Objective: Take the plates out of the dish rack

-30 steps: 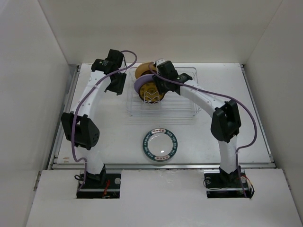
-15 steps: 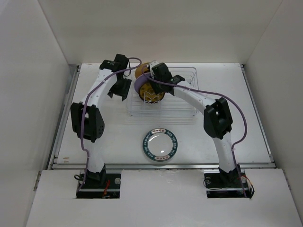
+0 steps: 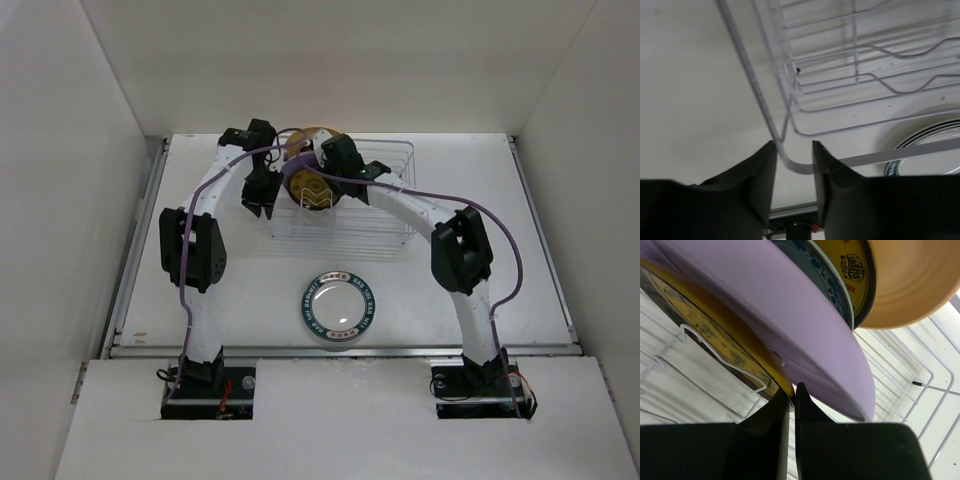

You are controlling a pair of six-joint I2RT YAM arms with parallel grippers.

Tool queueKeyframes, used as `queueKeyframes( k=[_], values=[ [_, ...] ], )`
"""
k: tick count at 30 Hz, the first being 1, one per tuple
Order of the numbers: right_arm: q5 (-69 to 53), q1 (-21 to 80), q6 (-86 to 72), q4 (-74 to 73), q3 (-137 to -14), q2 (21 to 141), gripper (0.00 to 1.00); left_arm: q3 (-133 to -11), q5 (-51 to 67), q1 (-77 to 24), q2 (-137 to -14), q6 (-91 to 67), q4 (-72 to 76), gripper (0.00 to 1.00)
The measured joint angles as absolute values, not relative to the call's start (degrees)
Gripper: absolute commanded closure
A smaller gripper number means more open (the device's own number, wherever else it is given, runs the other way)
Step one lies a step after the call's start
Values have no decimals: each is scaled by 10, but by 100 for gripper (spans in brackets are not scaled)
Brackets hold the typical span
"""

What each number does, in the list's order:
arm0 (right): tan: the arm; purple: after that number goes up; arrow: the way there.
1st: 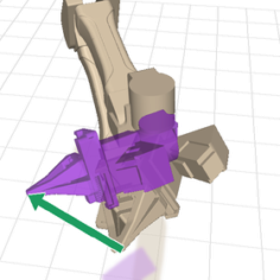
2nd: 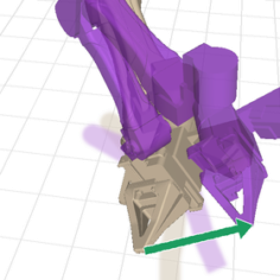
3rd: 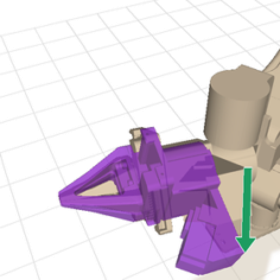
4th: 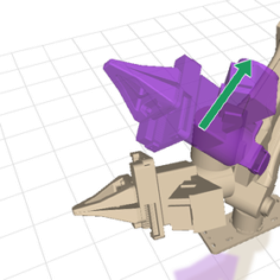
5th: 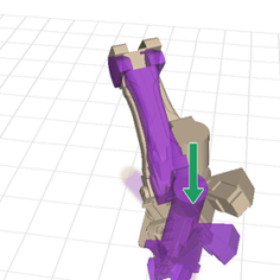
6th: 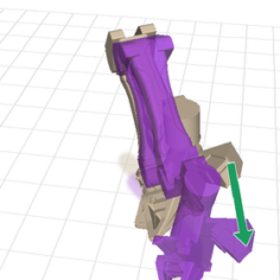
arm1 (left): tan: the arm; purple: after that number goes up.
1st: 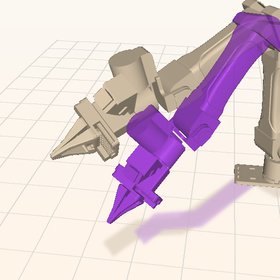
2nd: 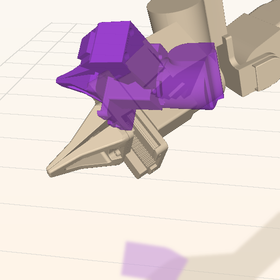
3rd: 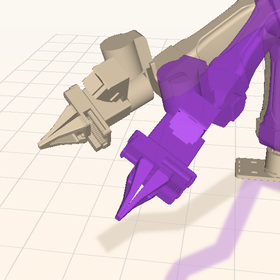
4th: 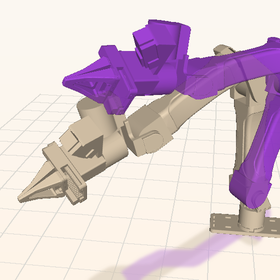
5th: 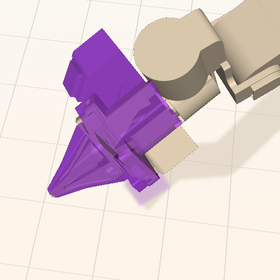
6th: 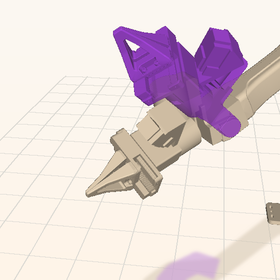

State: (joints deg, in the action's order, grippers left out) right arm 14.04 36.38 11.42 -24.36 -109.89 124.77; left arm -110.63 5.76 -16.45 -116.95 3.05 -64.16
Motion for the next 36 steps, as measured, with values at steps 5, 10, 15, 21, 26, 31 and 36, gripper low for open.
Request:
queueKeyframes(
  k=[5,10,15,21,26,31,36],
  values=[
    [154,365,130,-239,-1086,1229,100,-1106,54,-157,-1172,25,-641,85],
    [170,364,143,-235,-1065,1187,100,-1106,53,-157,-1172,24,-641,85],
    [180,365,152,-229,-1036,1126,100,-1106,56,-157,-1172,23,-641,70],
    [176,369,106,-246,-1021,1065,100,-1107,60,-162,-1172,20,-642,23],
    [149,371,27,-283,-1002,987,100,-1098,37,-167,-1139,29,-637,9],
    [52,371,-65,-323,-976,945,100,-1074,6,-167,-1022,40,-630,6],
    [-74,383,-145,-342,-911,956,100,-1057,-75,-162,-911,35,-624,0]
  ],
)
